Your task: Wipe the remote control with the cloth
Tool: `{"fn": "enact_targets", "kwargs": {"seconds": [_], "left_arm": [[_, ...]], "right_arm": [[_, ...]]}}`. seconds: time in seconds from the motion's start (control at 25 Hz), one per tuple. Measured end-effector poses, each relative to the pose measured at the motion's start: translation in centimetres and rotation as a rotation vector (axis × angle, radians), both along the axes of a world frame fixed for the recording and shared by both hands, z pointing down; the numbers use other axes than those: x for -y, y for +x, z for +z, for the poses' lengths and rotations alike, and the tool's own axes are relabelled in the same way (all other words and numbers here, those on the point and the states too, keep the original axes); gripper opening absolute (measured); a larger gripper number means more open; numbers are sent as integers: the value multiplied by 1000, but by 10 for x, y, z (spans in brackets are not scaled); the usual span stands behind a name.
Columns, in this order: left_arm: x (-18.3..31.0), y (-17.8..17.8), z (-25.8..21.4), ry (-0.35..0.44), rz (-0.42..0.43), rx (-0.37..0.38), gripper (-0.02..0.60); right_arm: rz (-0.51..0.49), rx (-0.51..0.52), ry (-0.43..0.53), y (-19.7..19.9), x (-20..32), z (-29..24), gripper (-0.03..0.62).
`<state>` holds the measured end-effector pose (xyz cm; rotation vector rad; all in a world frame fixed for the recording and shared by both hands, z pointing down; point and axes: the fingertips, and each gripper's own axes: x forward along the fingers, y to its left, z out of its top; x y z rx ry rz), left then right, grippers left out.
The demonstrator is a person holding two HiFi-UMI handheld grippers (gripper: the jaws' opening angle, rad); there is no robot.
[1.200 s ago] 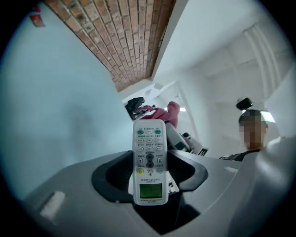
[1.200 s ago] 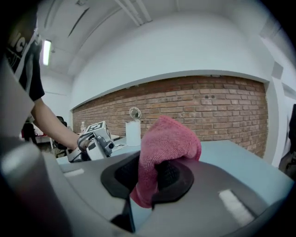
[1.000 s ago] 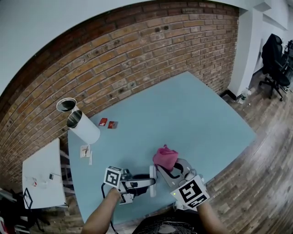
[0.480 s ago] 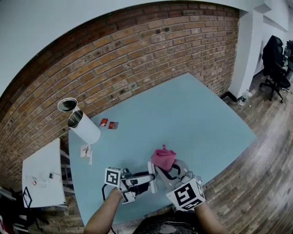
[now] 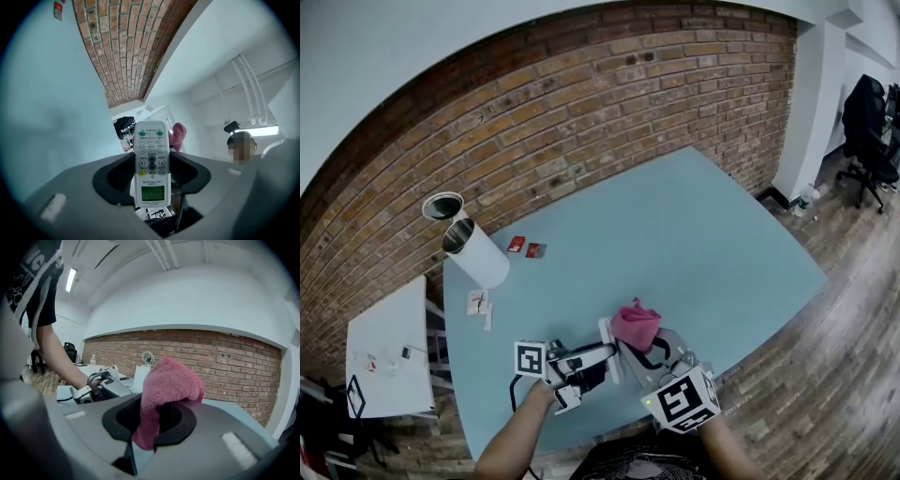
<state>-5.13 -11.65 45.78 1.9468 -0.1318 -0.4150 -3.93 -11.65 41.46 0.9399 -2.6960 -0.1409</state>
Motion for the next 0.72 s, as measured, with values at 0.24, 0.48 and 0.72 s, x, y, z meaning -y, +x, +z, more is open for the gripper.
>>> {"fn": "enact_targets", "kwargs": {"seconds": [0.24, 0.48, 0.72], "left_arm": [[13, -7, -11, -2, -73, -48, 233], [30, -14, -9, -22, -166, -39, 235], [44, -20, -9, -49, -240, -49, 235]], "right_arm": [[10, 11, 3, 1, -3, 6, 63], [15, 9, -1, 4, -7, 7, 63], [26, 11, -10, 9, -8, 10, 63]]}}
